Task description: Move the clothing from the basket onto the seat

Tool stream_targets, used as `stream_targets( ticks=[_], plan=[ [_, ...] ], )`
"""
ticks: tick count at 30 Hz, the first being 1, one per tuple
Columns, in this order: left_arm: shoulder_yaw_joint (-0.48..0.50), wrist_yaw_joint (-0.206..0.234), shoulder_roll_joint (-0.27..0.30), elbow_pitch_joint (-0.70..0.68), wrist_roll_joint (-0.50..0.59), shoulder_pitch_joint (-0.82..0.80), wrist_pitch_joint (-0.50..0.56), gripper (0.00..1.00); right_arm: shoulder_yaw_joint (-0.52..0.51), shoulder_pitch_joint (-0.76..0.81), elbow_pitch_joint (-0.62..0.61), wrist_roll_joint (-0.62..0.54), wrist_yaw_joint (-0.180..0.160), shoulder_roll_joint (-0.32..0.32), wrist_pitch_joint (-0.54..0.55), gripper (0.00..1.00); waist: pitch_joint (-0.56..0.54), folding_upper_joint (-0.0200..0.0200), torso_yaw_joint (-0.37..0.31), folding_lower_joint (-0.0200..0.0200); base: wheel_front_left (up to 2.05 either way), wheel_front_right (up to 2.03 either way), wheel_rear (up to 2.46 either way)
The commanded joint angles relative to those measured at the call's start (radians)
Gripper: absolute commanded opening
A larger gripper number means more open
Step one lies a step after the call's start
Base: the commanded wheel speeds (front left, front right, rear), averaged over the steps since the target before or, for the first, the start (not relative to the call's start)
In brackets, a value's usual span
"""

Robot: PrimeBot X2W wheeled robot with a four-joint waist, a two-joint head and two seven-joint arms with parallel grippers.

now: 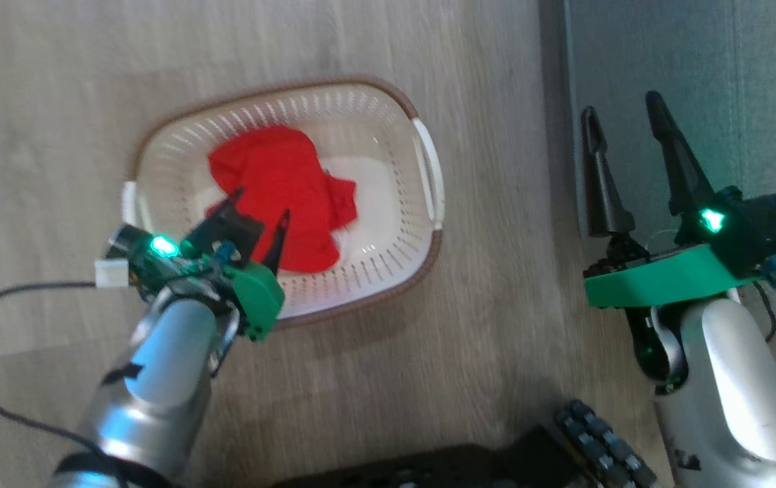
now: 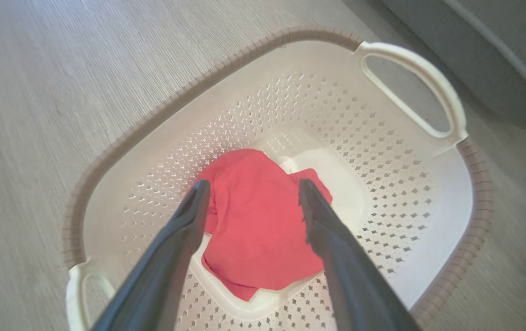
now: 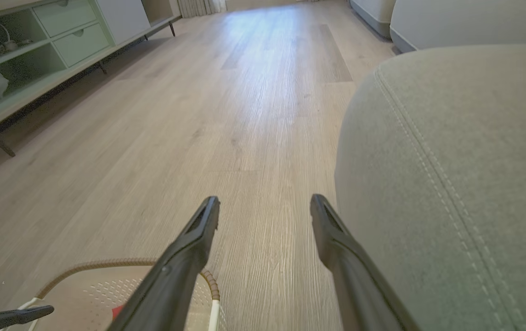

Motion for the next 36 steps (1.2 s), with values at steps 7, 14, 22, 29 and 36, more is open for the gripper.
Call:
stream_targets(
  ticks=[7,14,22,29,36],
  plan=[
    [-0.003,0.034,0.081,0.088,0.031,-0.087,-0.005,1.00,0.065,-0.016,-0.049,0.072,0.000,0.014,-0.009,1.00,0.187,0.0000,-0.146,-0.0003,0.00,0.00,0.00],
    [-0.011,0.067,0.122,0.243,0.041,-0.186,-0.005,1.00,0.125,-0.023,-0.050,0.137,0.000,0.014,-0.009,1.00,0.256,0.0000,-0.209,-0.0003,0.00,0.00,0.00],
    [-0.026,0.086,0.155,0.434,0.056,-0.324,0.061,1.00,0.171,-0.038,-0.063,0.177,0.000,0.014,-0.009,1.00,0.317,0.0000,-0.253,-0.0003,0.00,0.00,0.00],
    [-0.048,0.095,0.169,0.483,0.067,-0.400,0.163,1.00,0.180,-0.027,-0.085,0.193,0.000,0.014,-0.009,1.00,0.343,0.0000,-0.251,-0.0003,0.00,0.00,0.00],
    [-0.067,0.070,0.171,0.497,0.066,-0.441,0.275,1.00,0.200,-0.014,-0.112,0.255,0.000,0.014,-0.009,1.00,0.362,0.0000,-0.248,-0.0003,0.00,0.00,0.00]
  ],
)
